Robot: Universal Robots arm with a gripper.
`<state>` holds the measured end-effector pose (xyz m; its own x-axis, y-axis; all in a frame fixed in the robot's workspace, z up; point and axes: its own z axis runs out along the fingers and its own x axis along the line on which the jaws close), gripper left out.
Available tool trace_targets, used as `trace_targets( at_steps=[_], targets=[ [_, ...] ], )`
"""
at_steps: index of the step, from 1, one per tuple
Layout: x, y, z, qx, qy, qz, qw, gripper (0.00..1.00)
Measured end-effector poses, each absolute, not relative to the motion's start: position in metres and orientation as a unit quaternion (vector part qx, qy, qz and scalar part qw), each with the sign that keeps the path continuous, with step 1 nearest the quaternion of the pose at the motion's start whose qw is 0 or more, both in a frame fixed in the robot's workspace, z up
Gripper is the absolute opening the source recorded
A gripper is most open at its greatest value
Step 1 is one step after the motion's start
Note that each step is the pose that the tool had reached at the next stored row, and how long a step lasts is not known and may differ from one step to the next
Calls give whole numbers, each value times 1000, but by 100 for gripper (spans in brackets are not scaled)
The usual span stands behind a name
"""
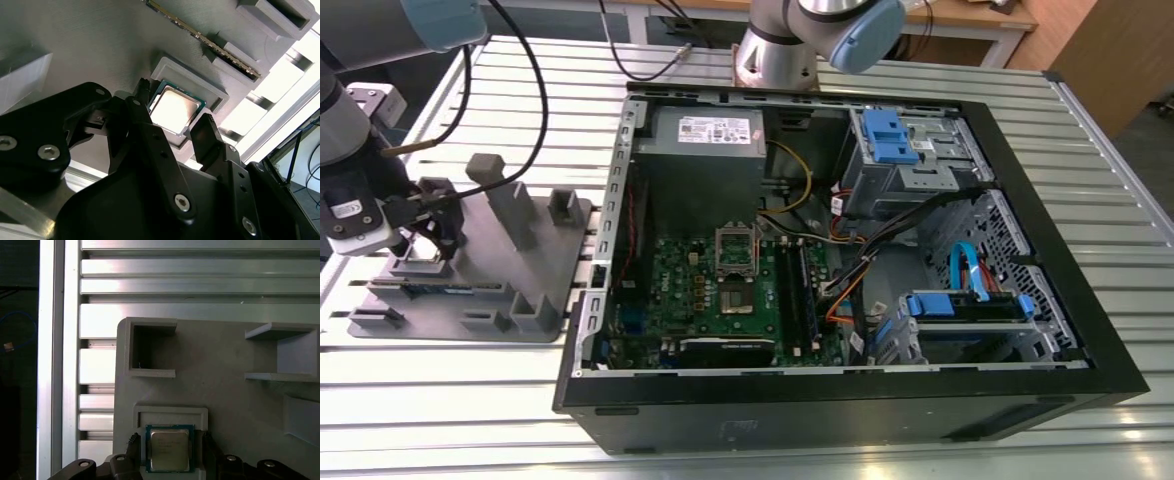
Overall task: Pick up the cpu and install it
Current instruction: 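Pick up the cpu and move it towards the insertion slot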
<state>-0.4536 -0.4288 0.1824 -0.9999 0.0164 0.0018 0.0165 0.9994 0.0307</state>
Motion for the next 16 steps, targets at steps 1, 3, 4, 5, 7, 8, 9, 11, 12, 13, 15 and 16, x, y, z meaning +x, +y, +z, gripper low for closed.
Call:
trace_targets(
  at_steps=[1, 3, 4, 5, 7, 8, 9, 11, 12, 13, 15, 16],
  targets=[
    [-454, -429, 182, -8, -1000, -15, 1, 60],
    [-454, -429, 182, -8, -1000, -15, 1, 58],
    [-454, -429, 182, -8, -1000, -15, 1, 52],
    [-454, -429, 182, -8, -1000, -15, 1, 47],
    [-454, -429, 182, -8, -1000, -15, 1, 47],
    [-454, -429, 182, -8, -1000, -15, 1, 47],
    [-454, -429, 182, -8, -1000, -15, 1, 47],
    [-454, -429, 182, -8, -1000, -15, 1, 47],
    [-454, -429, 182, -8, -1000, -15, 1, 47],
    [-454, -429, 182, -8, -1000, -15, 1, 47],
    [-454, -429, 183, -8, -1000, -15, 1, 47],
    [-454, -429, 183, -8, -1000, -15, 1, 47]
  ],
)
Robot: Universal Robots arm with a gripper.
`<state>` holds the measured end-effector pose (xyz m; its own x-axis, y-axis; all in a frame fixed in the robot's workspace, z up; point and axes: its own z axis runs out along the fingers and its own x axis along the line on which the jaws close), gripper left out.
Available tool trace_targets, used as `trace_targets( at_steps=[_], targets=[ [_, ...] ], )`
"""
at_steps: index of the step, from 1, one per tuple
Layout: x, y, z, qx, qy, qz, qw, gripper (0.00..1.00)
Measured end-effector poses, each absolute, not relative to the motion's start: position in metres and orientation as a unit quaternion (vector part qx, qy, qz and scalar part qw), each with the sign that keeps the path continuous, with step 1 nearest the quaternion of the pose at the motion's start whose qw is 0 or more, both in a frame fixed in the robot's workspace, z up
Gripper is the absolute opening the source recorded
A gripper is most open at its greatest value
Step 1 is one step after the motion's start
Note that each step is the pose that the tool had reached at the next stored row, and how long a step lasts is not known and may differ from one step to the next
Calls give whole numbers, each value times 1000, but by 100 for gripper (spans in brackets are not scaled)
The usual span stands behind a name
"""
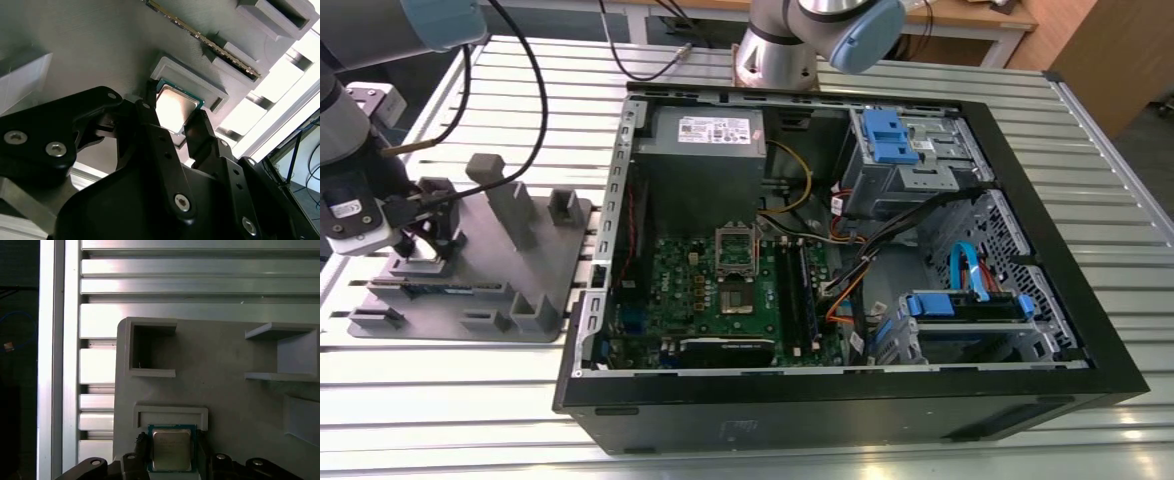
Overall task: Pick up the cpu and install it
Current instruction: 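Pick up the cpu and move it towards the insertion slot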
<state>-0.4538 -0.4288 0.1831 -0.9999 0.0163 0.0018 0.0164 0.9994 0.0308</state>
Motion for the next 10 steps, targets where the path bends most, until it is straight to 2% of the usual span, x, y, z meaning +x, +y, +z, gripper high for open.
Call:
trace_targets(
  at_steps=[10],
  targets=[
    [-454, -429, 195, -8, -1000, -15, 1, 47]
  ],
)
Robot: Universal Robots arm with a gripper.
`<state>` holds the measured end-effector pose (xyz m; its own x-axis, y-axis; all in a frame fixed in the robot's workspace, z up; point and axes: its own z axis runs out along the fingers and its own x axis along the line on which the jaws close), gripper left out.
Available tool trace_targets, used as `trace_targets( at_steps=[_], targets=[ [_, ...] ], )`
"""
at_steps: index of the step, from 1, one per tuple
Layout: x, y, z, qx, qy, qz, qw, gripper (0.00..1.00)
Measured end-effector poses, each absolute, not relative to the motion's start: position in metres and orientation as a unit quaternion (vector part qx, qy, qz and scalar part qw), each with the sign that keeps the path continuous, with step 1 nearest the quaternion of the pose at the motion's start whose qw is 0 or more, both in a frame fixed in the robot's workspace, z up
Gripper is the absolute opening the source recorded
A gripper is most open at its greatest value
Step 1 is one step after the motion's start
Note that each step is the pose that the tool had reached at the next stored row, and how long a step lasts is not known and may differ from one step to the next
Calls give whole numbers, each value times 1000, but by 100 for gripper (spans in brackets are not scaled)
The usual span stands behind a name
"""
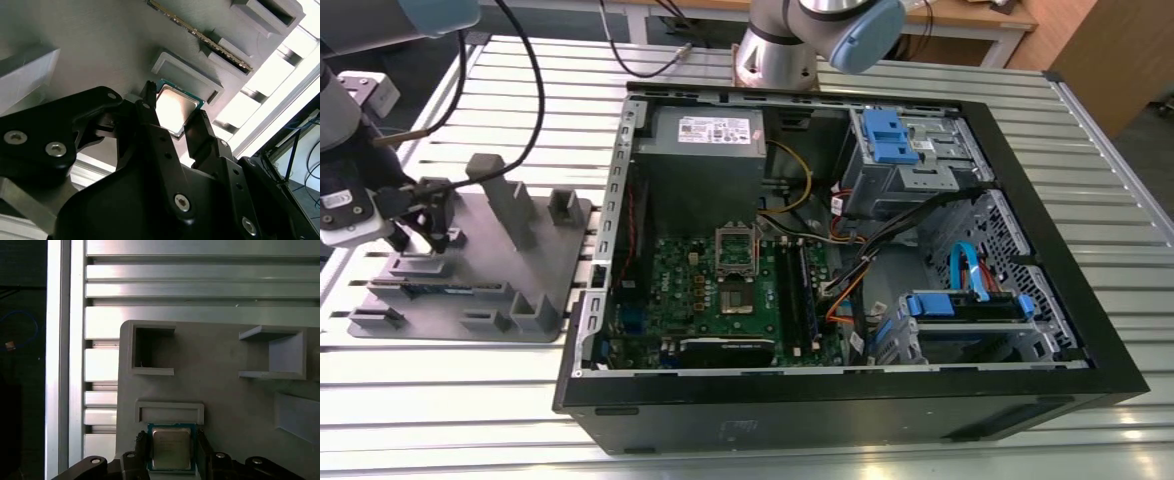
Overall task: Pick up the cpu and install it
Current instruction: 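Pick up the cpu and move it towards the insertion slot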
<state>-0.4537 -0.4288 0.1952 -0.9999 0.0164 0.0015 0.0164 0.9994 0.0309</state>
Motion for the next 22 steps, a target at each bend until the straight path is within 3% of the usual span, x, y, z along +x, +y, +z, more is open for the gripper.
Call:
trace_targets(
  at_steps=[22],
  targets=[
    [-454, -429, 210, -8, -1000, -15, 1, 47]
  ],
)
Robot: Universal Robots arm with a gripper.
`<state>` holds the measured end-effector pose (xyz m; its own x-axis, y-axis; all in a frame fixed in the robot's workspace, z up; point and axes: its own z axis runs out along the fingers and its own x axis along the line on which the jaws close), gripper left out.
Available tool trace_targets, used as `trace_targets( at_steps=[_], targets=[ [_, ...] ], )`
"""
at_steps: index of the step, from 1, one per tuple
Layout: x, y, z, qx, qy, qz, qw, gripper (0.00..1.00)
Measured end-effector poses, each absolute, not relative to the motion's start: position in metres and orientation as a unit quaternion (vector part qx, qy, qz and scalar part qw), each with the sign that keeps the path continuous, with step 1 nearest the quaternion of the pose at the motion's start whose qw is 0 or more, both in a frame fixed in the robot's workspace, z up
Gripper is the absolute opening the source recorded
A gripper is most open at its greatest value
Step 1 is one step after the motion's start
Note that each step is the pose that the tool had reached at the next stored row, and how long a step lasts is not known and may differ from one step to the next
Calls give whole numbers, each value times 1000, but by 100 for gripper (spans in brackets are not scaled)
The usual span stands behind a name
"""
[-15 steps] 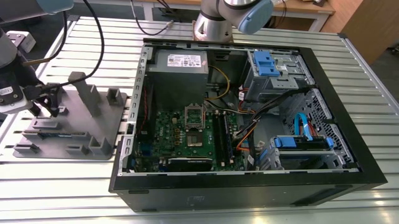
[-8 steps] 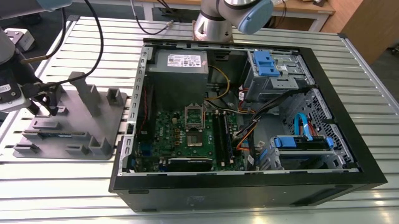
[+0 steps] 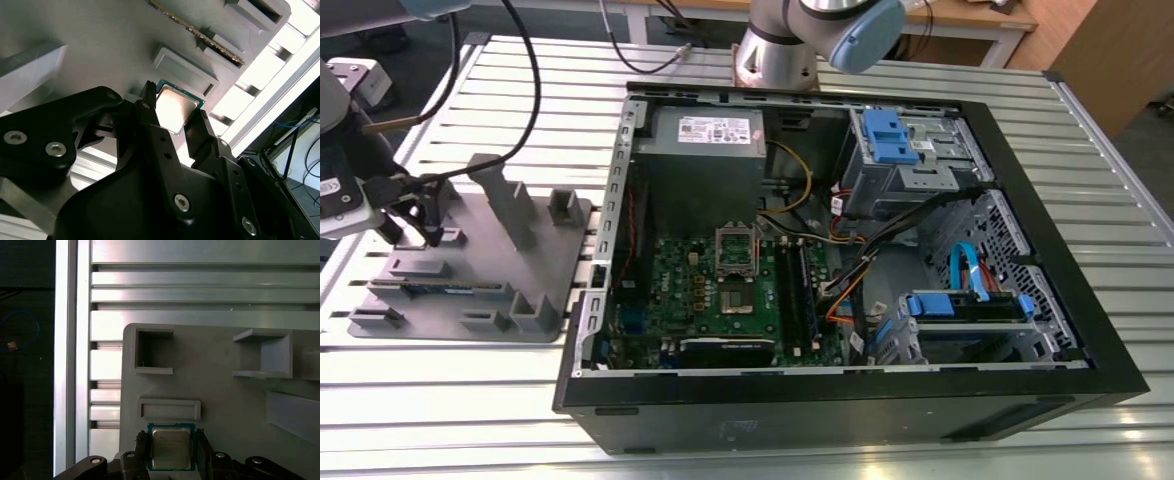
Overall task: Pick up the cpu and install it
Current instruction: 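Pick up the cpu and move it towards the insertion slot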
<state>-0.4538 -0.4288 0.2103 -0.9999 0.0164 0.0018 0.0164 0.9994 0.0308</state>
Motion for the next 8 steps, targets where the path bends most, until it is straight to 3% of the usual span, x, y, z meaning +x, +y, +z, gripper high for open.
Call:
trace_targets(
  at_steps=[8],
  targets=[
    [-454, -429, 214, -8, -1000, -15, 1, 47]
  ],
)
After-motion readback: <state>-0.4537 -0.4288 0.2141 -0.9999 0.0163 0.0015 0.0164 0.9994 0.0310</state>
